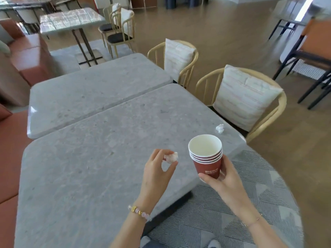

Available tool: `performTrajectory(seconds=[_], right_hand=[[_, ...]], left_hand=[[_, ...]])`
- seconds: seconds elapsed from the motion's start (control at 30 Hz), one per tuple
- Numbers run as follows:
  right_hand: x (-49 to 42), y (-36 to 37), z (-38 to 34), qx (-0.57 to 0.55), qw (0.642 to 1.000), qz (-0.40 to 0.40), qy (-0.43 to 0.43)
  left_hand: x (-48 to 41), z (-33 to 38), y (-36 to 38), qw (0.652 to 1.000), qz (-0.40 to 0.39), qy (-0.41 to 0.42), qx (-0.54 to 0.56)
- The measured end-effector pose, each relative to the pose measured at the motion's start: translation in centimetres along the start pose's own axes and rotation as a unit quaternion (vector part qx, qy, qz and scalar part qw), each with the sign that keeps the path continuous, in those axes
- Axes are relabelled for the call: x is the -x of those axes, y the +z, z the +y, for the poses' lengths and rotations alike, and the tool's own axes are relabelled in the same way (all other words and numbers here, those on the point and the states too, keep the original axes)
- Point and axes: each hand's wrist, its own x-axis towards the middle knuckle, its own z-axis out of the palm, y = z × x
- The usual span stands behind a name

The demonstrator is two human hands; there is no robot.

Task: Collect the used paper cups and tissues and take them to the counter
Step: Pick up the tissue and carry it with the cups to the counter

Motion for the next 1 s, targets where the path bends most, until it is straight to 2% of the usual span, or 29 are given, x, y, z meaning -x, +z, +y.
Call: performTrajectory(seconds=[0.23,0.43,0.8,1.0], right_hand=[[1.2,-11.0,0.9,0.033,0.999,0.029,0.009],[1.0,-16.1,1.5,0.025,0.998,0.064,0.011],[-5.3,-21.0,3.2,0.022,0.996,0.078,0.023],[-13.1,-22.7,2.7,0.042,0.999,0.033,0.008]], left_hand=[[1.0,6.8,9.3,0.999,-0.029,0.003,0.029],[0.7,10.2,13.8,0.997,-0.069,0.015,0.029],[-5.5,10.1,19.3,0.998,-0.066,-0.005,0.002],[-11.0,9.0,22.1,0.999,-0.034,-0.033,0.011]])
